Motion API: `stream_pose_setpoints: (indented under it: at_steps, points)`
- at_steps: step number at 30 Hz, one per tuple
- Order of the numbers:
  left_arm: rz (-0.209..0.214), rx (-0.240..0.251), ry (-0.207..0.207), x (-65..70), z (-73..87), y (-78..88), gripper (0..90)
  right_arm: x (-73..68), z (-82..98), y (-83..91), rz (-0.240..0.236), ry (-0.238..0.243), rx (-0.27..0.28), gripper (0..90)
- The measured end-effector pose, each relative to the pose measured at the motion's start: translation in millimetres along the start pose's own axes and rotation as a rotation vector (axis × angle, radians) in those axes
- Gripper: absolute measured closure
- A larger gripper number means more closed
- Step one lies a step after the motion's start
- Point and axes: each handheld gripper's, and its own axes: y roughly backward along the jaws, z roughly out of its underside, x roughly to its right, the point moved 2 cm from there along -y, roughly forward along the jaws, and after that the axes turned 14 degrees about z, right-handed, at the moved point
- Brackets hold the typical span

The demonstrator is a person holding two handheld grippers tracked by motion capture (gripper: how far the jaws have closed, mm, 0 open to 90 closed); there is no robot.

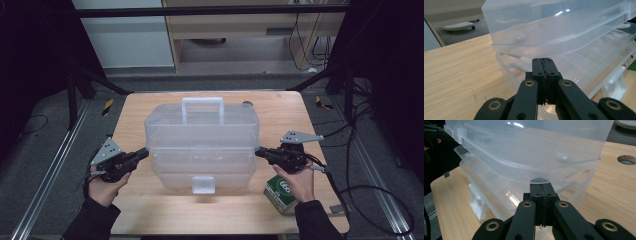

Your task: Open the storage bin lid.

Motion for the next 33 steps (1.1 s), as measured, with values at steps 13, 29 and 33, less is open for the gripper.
stream_pose_setpoints:
  at_steps: [13, 29, 33]
  points:
    - [-0.014, -0.002, -0.027, -3.5, -13.3, -5.7, 89.2, 3.0, -10.1, -1.4, -0.008, -0.006, 0.024, 90.0]
    - [-0.036, 0.006, -0.038, -5.8, -22.8, -9.8, 89.0, 4.5, -20.0, -3.0, -0.01, -0.004, 0.043, 90.0]
    - [-0.034, 0.008, -0.038, -5.5, -20.8, -11.1, 88.4, 3.4, -19.7, -4.5, -0.016, 0.0, 0.042, 90.0]
